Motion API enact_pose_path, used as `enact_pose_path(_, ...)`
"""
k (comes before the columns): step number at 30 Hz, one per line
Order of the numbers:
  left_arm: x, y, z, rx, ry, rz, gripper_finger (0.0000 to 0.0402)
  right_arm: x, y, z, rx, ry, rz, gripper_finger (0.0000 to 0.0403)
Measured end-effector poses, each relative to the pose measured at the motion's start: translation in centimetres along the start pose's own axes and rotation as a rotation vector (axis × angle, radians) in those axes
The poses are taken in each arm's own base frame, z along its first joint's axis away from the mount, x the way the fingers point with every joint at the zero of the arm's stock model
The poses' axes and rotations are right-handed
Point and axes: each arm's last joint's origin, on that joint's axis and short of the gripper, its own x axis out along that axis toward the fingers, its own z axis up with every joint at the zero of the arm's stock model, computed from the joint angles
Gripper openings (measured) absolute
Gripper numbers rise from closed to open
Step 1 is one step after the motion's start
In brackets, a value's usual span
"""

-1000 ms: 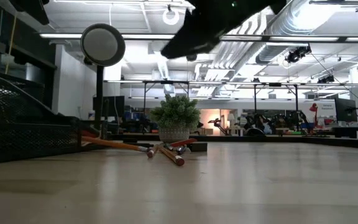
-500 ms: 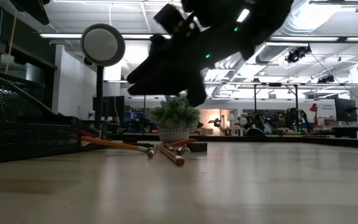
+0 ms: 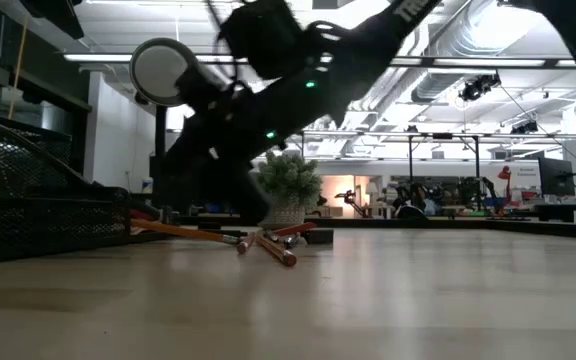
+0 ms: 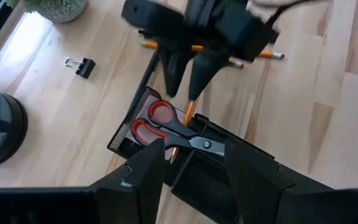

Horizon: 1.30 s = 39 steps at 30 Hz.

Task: Pick and place office supplies into organizer
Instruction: Put the black scissors into the desk organizer

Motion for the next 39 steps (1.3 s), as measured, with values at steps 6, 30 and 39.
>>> enact_pose_path(6,0.0,0.0,0.0,-0.001,-0.007,0.003,0.0154,1.9,-0.5,0.5,-0.004,0.059,0.031,0.0170)
enact_pose_path(30,0.0,-0.1,0.2,-0.008,-0.030,0.002,0.0154,3.3,-0.1,0.2,0.018,0.116,0.027,0.0140)
enact_pose_path(39,0.0,-0.1,0.2,-0.011,-0.040,0.006,0.0154,3.3,-0.4,-0.1,0.031,0.114,0.015,0.0139)
